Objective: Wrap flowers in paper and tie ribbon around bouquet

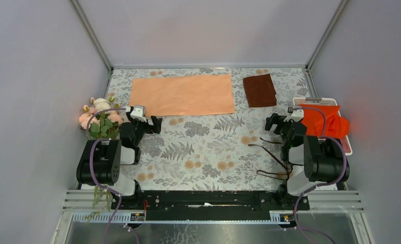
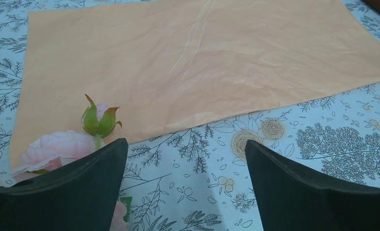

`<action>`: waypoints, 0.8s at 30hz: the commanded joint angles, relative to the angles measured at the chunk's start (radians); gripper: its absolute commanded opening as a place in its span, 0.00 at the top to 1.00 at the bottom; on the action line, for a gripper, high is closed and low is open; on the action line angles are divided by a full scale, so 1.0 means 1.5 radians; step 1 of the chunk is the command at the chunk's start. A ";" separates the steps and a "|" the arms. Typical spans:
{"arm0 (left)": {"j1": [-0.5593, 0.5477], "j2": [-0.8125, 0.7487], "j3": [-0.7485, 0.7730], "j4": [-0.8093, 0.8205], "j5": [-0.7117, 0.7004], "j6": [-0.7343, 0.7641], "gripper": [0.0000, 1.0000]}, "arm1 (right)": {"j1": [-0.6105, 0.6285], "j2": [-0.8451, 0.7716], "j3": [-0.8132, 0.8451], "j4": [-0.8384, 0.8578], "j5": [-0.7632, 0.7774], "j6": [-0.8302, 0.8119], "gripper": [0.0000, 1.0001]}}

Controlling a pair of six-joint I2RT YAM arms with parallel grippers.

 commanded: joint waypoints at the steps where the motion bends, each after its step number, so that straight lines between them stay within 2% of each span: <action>1: -0.002 -0.002 0.005 0.027 -0.013 0.018 0.01 | 0.008 -0.041 0.004 0.008 0.016 0.008 0.00; 5: -0.002 -0.002 0.005 0.027 -0.013 0.018 0.01 | 0.003 -0.189 0.092 -0.257 0.068 0.065 0.00; 8: -0.001 -0.001 0.006 0.026 -0.012 0.018 0.01 | -0.001 -0.225 0.221 -0.411 -0.080 0.113 0.02; 10: -0.002 -0.001 0.006 0.026 -0.011 0.018 0.01 | 0.003 -0.194 0.323 -0.515 -0.183 0.152 0.13; 12: 0.002 -0.010 0.012 0.017 -0.013 0.011 0.01 | 0.024 -0.143 0.423 -0.630 -0.218 0.167 0.24; 13: 0.012 -0.037 0.052 -0.046 -0.009 0.002 0.01 | 0.047 -0.120 0.458 -0.670 -0.216 0.166 0.26; 15: 0.038 -0.096 0.166 -0.269 0.030 -0.007 0.01 | 0.106 -0.072 0.517 -0.716 -0.172 0.159 0.27; 18: 0.046 -0.136 0.327 -0.485 0.105 0.062 0.02 | 0.159 0.011 0.600 -0.759 -0.122 0.187 0.30; 21: 0.041 -0.080 0.499 -0.783 0.209 0.157 0.07 | 0.176 0.115 0.688 -0.810 -0.095 0.235 0.38; 22: 0.039 -0.052 0.546 -0.899 0.215 0.178 0.11 | 0.180 0.148 0.715 -0.821 -0.095 0.241 0.40; 24: 0.037 0.001 0.601 -1.000 0.187 0.215 0.20 | 0.190 0.213 0.765 -0.839 -0.095 0.249 0.42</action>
